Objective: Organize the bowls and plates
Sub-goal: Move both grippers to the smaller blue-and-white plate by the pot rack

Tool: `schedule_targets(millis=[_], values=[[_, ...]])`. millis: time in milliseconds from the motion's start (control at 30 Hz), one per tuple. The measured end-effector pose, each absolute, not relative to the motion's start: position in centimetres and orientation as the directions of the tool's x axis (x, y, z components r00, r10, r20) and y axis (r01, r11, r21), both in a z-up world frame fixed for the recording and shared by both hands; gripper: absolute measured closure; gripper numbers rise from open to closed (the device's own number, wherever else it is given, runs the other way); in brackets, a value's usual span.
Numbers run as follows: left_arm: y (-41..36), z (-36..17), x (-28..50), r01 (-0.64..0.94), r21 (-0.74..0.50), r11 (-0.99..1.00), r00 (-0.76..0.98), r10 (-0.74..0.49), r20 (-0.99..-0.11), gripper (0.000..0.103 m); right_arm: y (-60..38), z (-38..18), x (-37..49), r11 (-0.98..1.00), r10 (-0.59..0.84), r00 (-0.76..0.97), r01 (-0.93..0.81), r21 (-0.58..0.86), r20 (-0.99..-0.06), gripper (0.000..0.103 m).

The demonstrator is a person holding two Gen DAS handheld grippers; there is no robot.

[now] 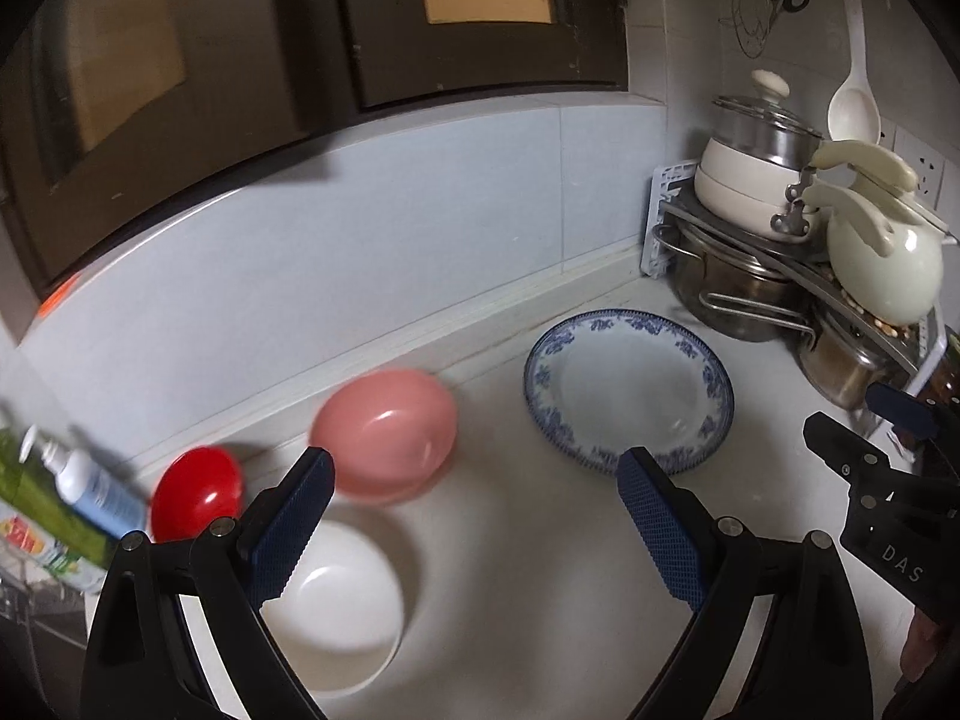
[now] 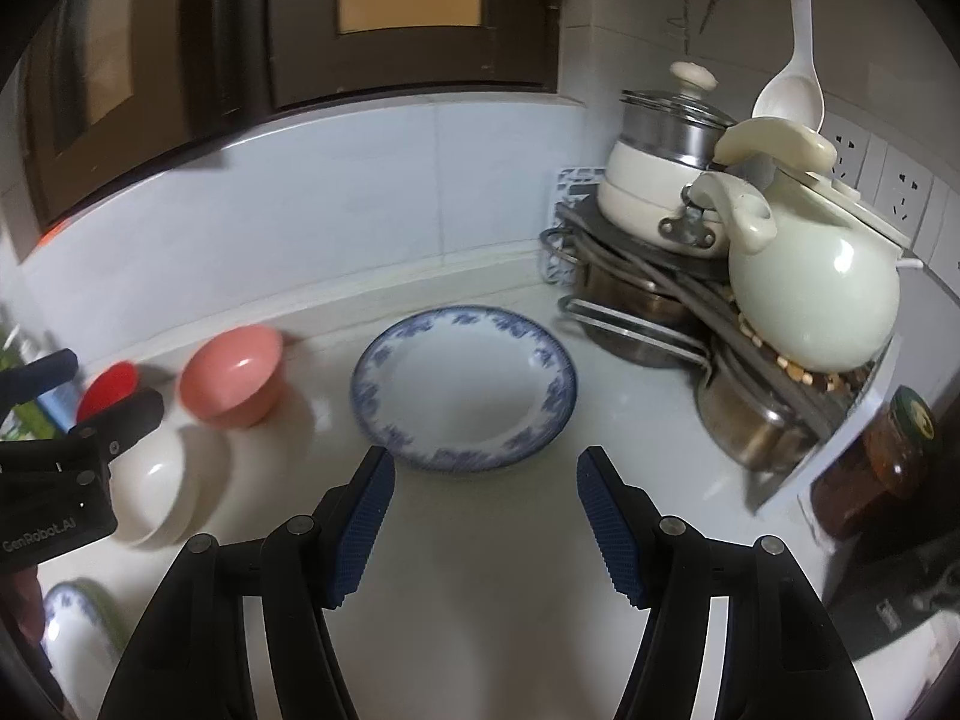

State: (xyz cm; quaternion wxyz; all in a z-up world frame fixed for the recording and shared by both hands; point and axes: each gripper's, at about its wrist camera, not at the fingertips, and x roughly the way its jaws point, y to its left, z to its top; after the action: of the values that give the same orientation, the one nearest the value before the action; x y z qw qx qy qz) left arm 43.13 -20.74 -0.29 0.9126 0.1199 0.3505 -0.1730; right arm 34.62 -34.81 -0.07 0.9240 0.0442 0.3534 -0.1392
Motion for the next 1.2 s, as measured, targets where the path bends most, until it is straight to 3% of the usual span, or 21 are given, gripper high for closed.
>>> schedule_targets(millis=[500,900,1200], values=[[-28.1,-6.0,52.0,0.418,0.138,0.898,0.664,-0.198,-0.721,0.008,-41.9,-5.4,42.3,0.93,-0.261,0.656,0.367,-0.003,-0.709,0.039],[-32.4,-13.0,58.1,0.479,0.121,0.869,0.517,-0.168,-0.839,0.026,-46.2,-11.0,47.2,0.91,-0.249,0.575,0.414,0.015,-0.779,0.039],[-32.7,-14.9,60.0,0.476,0.072,0.876,0.446,-0.17,-0.879,0.034,-47.4,-12.8,49.4,0.913,-0.202,0.531,0.406,0.038,-0.823,0.04]])
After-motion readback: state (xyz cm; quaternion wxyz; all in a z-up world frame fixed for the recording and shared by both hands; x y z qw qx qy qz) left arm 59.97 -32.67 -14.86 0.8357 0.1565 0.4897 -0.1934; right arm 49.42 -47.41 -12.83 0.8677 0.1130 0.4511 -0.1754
